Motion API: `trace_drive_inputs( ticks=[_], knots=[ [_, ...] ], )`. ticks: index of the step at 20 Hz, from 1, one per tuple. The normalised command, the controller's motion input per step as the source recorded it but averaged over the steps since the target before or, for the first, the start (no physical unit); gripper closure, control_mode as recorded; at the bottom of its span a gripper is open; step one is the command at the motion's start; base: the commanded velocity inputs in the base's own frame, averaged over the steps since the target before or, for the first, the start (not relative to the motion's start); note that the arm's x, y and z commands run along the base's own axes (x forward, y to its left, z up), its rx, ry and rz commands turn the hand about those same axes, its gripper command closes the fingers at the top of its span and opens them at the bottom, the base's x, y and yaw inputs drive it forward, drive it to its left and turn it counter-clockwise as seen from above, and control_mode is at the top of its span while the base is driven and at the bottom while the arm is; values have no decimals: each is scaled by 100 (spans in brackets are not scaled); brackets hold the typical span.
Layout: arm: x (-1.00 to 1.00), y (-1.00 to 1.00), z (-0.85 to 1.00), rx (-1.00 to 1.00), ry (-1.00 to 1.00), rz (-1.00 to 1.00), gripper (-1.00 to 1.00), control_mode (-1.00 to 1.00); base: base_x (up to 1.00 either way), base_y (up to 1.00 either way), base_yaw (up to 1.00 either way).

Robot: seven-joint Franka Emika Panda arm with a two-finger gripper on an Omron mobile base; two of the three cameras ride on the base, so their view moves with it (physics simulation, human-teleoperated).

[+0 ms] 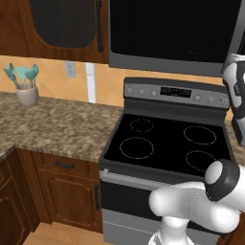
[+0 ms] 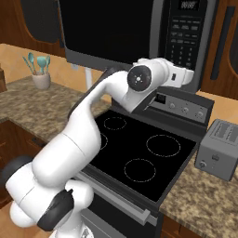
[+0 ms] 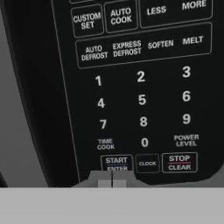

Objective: Pick the onion from the sink and place it in the bowl. Then pick the bowl and place it in the microwave. Then close the microwave door and press the start button.

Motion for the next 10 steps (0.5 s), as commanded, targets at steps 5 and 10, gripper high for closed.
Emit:
trace_drive_inputs(
  ticks=[5,10],
  knots=[
    [28,-8,-2,0,0,0,100,-100,0,0,0],
    [26,-31,-29,0,-3,3,100,-100,0,0,0]
  ],
)
